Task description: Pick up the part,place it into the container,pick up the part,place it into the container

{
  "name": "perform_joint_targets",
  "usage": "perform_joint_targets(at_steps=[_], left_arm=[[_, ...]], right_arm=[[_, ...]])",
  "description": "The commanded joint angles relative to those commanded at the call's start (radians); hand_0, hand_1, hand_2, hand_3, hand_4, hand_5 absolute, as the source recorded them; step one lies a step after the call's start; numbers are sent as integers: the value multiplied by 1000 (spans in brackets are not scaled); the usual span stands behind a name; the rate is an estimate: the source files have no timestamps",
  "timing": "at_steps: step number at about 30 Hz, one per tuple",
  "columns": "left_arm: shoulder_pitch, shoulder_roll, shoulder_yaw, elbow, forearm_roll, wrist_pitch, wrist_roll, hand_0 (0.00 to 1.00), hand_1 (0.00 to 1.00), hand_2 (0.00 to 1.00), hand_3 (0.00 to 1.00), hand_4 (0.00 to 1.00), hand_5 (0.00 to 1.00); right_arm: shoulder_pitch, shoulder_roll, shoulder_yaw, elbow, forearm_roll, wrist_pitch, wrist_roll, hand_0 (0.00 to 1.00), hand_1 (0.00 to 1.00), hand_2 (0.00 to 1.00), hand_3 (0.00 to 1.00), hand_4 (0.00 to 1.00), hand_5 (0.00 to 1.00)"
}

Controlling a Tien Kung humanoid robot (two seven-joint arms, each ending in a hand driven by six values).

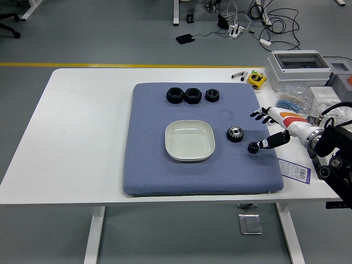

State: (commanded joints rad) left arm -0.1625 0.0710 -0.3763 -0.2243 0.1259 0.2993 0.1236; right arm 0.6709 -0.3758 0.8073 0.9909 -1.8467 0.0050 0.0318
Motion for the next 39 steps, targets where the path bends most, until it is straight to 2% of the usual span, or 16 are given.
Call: perform_joint_targets(at_steps=[7, 8, 9, 13, 14, 19, 20, 39], left_arm=[[-1, 1, 4, 0, -7, 1, -2, 534, 555, 656, 593, 585, 559], [0, 1, 3, 0, -7, 1, -2, 530, 555, 656, 594, 585, 558], [0, 1, 3, 0, -6, 1, -2, 530, 555, 656, 594, 585, 558], [0, 0, 3, 0, -5, 1, -1, 530, 555, 656, 594, 585, 558], [0, 0, 3, 0, -6, 1, -1, 532, 555, 657, 593, 585, 557], [0, 0, 3, 0, -5, 1, -1, 532, 555, 657, 593, 585, 557], [0, 0, 3, 0, -5, 1, 0, 533, 554, 657, 595, 586, 557], [-5, 1, 6, -2, -6, 1, -1, 531, 549, 656, 594, 587, 558]], right_arm=[[11, 8, -54, -18, -8, 10, 0, 644, 609, 677, 734, 998, 213], [12, 10, -58, -20, -5, 10, 0, 637, 604, 668, 685, 998, 240], [12, 11, -63, -23, 6, 11, -1, 637, 604, 668, 685, 998, 240], [13, 18, -80, -36, 20, -1, 7, 637, 604, 668, 685, 998, 240], [15, 19, -86, -43, 21, -6, 8, 637, 602, 665, 607, 984, 247], [25, 18, -112, -68, 28, -21, 9, 637, 602, 665, 607, 984, 247], [27, 18, -116, -71, 29, -23, 9, 619, 595, 657, 556, 949, 267], [68, 41, -178, -152, 86, -62, -8, 580, 578, 631, 552, 915, 306]])
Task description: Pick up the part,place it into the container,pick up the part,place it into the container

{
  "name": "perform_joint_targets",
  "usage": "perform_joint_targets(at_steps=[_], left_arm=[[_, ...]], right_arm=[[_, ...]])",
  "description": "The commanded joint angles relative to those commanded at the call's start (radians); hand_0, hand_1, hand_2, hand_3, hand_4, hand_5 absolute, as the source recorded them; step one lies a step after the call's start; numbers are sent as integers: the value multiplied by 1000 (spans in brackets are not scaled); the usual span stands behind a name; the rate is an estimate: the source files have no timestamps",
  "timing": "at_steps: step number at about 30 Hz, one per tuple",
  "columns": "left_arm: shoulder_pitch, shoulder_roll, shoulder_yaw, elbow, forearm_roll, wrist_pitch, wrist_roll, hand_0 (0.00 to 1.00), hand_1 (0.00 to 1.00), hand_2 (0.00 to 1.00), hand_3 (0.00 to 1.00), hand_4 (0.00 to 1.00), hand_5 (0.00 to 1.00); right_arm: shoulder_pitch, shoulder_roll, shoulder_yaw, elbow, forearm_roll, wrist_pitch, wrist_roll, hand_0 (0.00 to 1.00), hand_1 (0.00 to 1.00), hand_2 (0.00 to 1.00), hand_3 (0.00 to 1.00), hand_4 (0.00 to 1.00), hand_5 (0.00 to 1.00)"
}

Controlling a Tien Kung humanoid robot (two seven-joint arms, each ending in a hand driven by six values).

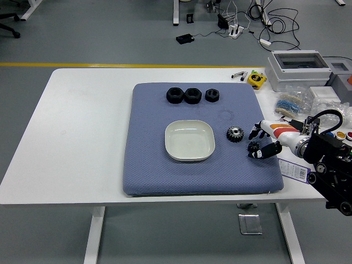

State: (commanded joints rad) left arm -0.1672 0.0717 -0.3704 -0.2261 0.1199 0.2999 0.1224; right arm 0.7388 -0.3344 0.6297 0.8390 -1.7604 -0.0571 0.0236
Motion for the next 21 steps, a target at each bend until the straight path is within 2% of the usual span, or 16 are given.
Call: perform_joint_targets(at_steps=[4, 5, 10, 11, 17, 18, 21], left_arm=[[-1, 0, 1, 0, -1, 0, -1, 531, 549, 656, 594, 587, 558], [-1, 0, 1, 0, -1, 0, 0, 531, 550, 656, 593, 588, 558], [-2, 0, 1, -1, 0, 0, 0, 531, 550, 656, 593, 588, 558], [-2, 0, 1, -1, 0, 0, 0, 533, 549, 655, 594, 587, 556], [-1, -1, -2, -1, 4, 0, 2, 533, 549, 655, 594, 587, 556], [-1, -1, -3, -1, 5, 0, 3, 533, 553, 655, 593, 587, 556], [0, -1, -4, -1, 8, 0, 3, 533, 553, 655, 593, 587, 556]], right_arm=[[5, 7, -12, -23, 7, 0, -2, 580, 578, 631, 552, 915, 306], [6, 9, -15, -32, 12, -2, -3, 542, 566, 619, 548, 899, 304], [8, 14, -25, -48, 21, -28, -6, 542, 566, 619, 548, 899, 304], [9, 14, -26, -48, 21, -30, -6, 371, 479, 557, 538, 861, 299], [6, 17, -37, -60, 27, -45, -14, 371, 479, 557, 538, 861, 299], [5, 17, -38, -61, 29, -46, -14, 267, 424, 517, 520, 837, 301], [3, 18, -41, -65, 35, -45, -15, 267, 424, 517, 520, 837, 301]])
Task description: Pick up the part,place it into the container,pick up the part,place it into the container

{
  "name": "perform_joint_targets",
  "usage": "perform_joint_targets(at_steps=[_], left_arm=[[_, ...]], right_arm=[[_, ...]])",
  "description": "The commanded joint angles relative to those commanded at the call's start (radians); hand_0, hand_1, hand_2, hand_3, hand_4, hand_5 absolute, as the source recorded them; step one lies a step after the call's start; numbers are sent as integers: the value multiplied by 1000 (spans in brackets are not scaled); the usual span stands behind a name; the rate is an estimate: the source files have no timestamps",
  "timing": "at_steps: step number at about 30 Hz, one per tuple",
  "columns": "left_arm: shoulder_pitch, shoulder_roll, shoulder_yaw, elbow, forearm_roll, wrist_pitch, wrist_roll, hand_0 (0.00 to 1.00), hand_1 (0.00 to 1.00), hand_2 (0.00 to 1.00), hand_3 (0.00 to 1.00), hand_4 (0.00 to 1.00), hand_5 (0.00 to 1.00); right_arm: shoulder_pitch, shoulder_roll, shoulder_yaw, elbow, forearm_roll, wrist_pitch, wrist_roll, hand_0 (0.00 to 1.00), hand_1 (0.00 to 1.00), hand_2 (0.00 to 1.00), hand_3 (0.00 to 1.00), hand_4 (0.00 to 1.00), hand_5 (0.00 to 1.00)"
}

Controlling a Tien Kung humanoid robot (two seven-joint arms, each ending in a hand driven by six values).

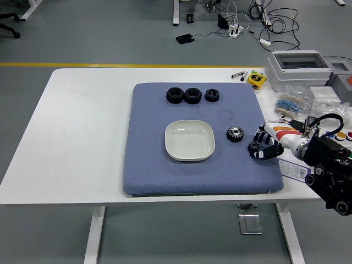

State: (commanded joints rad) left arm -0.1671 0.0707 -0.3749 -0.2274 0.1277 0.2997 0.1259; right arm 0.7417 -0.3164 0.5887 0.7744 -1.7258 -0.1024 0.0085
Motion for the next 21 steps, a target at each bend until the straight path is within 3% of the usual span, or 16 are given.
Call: perform_joint_targets(at_steps=[2, 3, 8, 9, 14, 15, 20, 21], left_arm=[[1, 0, -2, 0, 2, 0, 1, 533, 553, 655, 593, 587, 556], [1, 0, -2, 0, 3, 0, 1, 534, 552, 655, 593, 587, 557], [3, -1, -7, 0, 11, 0, 3, 534, 552, 655, 593, 587, 557], [4, -1, -7, 0, 11, 0, 3, 534, 554, 655, 594, 587, 557], [5, -1, -11, 0, 17, 0, 5, 534, 554, 655, 594, 587, 557], [5, -1, -11, 0, 18, 0, 5, 535, 554, 655, 593, 587, 558], [4, 0, -10, 0, 17, -1, 5, 535, 554, 655, 593, 587, 558], [4, 0, -10, 0, 17, 0, 5, 536, 553, 655, 592, 587, 558]], right_arm=[[-2, -1, -3, 0, 8, 1, 1, 267, 424, 517, 520, 837, 301], [-3, -2, -5, 0, 14, 0, 1, 220, 380, 489, 507, 830, 362], [-8, -2, -8, 3, 24, -14, 0, 220, 380, 489, 507, 830, 362], [-9, -3, -8, 4, 25, -16, 0, 145, 300, 454, 505, 801, 449], [-13, -6, -8, 11, 30, -25, -1, 145, 300, 454, 505, 801, 449], [-13, -7, -8, 12, 32, -25, 0, 100, 242, 424, 508, 783, 479], [-16, -10, -6, 19, 39, -25, 1, 100, 242, 424, 508, 783, 479], [-17, -10, -6, 20, 41, -25, 0, 61, 216, 413, 509, 777, 485]])
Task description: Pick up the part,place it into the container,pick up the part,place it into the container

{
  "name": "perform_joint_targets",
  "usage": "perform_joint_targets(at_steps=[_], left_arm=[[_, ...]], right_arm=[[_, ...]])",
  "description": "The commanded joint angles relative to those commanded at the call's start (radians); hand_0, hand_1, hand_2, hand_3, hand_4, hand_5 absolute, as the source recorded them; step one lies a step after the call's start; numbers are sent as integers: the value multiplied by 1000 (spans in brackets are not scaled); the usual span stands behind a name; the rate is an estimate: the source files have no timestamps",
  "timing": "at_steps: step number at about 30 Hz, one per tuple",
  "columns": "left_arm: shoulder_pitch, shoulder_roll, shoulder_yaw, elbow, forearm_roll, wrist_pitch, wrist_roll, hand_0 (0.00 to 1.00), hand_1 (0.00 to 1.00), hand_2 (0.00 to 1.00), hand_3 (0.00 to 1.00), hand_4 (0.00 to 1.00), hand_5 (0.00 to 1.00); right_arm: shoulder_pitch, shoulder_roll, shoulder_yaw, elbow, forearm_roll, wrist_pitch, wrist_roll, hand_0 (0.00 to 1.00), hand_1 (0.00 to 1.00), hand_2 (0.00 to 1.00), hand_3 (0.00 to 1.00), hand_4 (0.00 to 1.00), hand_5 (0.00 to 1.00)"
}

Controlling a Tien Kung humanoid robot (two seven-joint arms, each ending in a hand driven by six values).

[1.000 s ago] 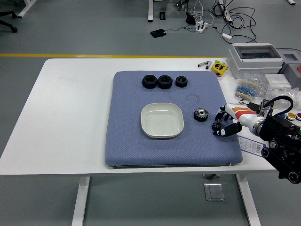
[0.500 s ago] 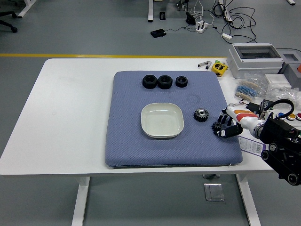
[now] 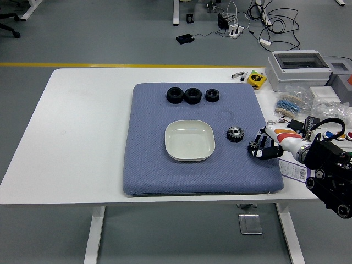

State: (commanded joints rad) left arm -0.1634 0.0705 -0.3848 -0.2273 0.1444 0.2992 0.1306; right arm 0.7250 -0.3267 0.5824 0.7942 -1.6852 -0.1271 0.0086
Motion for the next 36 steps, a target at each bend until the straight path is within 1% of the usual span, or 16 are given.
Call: perform_joint_targets(at_steps=[5, 7, 11, 12, 14, 17, 18, 23, 24, 29, 30, 35, 36], left_arm=[[-1, 0, 2, 0, -4, 0, -1, 536, 553, 655, 592, 587, 558], [-2, 1, 2, 0, -4, 0, -1, 534, 554, 656, 594, 587, 560], [-3, 1, 4, 0, -6, 0, -2, 534, 554, 656, 594, 587, 560], [-3, 1, 5, 0, -8, 0, -2, 536, 554, 655, 594, 587, 559], [-3, 1, 4, 0, -8, 0, -2, 536, 554, 655, 594, 587, 559], [-5, 1, 5, 0, -7, 0, -2, 536, 554, 655, 594, 587, 559], [-5, 1, 5, 0, -7, 0, -2, 535, 554, 656, 593, 586, 561], [-5, 1, 5, 0, -7, -1, -2, 535, 554, 656, 593, 586, 561], [-6, 1, 5, 0, -7, -1, -2, 534, 555, 656, 594, 587, 561], [-6, 2, 4, 0, -5, -1, -1, 534, 555, 656, 594, 587, 561], [-6, 2, 4, 0, -4, -1, -1, 534, 555, 656, 595, 587, 561], [-7, 2, 5, -1, -5, -1, -1, 534, 555, 656, 595, 587, 561], [-7, 2, 5, -1, -4, -1, -1, 534, 555, 655, 594, 587, 561]], right_arm=[[0, -2, 2, 3, 2, 0, -2, 61, 216, 413, 509, 777, 485], [1, -3, 1, 0, -3, 3, -6, 43, 197, 396, 504, 772, 480], [0, -1, -1, -14, -9, 5, -12, 43, 197, 396, 504, 772, 480], [-1, -1, -1, -13, -10, 5, -11, 32, 186, 370, 486, 793, 451], [-3, -2, -2, -12, -10, 5, -9, 32, 186, 370, 486, 793, 451], [-3, -2, -5, -12, -16, -8, 0, 32, 186, 370, 486, 793, 451], [-3, -1, -5, -12, -16, -10, 1, 2, 122, 254, 343, 829, 406], [-3, 0, -10, -12, -16, -22, 8, 2, 122, 254, 343, 829, 406], [-3, 0, -10, -13, -17, -22, 8, 2, 49, 194, 307, 838, 346], [-3, 0, -11, -17, -21, -3, -4, 2, 49, 194, 307, 838, 346], [-3, 1, -12, -18, -20, -3, -4, 2, 33, 165, 303, 762, 219], [-5, 1, -16, -16, -12, -13, 6, 2, 33, 165, 303, 762, 219], [-5, 1, -17, -14, -11, -19, 9, 2, 15, 139, 284, 727, 228]])
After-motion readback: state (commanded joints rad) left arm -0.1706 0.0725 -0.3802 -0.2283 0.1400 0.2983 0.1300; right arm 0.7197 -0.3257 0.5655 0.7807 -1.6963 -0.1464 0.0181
